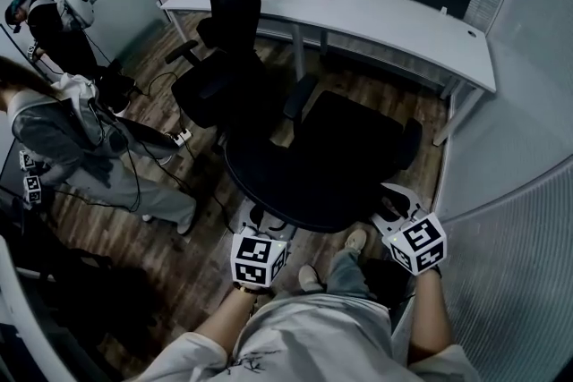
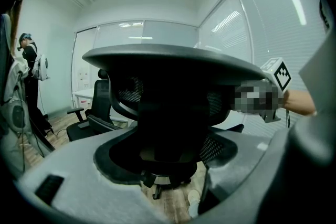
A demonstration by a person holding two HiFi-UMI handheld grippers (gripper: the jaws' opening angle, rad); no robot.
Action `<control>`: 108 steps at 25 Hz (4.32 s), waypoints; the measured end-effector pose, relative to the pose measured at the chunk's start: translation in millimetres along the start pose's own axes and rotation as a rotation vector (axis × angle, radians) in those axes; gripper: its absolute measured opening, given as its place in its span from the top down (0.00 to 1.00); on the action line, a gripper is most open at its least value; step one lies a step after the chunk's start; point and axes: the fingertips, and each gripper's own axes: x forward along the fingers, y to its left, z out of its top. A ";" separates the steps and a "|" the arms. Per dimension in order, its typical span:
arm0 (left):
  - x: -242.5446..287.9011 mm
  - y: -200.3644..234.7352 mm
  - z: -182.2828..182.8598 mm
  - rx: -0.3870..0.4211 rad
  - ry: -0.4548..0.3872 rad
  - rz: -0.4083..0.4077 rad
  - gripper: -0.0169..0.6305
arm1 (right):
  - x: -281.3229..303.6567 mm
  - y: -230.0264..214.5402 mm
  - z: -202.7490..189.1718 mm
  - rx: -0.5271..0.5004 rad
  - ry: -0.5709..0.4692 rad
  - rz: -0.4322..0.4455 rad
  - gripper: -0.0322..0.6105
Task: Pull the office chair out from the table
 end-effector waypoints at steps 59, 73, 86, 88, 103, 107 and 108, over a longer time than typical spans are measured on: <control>-81.1 -30.3 -41.0 -0.036 0.012 0.071 0.47 | -70.2 55.4 -31.7 0.116 -0.082 -0.154 0.70; -155.2 -95.4 -44.0 -0.054 -0.039 0.027 0.82 | -134.0 123.9 -43.1 0.178 -0.135 -0.162 0.94; -185.6 -137.6 -48.0 -0.041 -0.005 -0.029 0.96 | -161.7 176.6 -50.1 0.187 -0.103 -0.078 0.94; -186.4 -140.7 -47.4 -0.045 -0.001 -0.041 0.96 | -161.9 179.6 -49.4 0.189 -0.100 -0.077 0.94; -186.0 -114.9 -51.5 -0.015 0.021 -0.123 0.96 | -128.0 195.3 -29.7 0.217 -0.114 -0.100 0.94; -185.5 -107.1 -54.2 -0.002 0.016 -0.108 0.96 | -120.8 200.5 -27.9 0.209 -0.114 -0.091 0.94; -185.0 -106.7 -55.1 0.007 0.015 -0.105 0.96 | -120.3 200.9 -27.5 0.210 -0.115 -0.090 0.94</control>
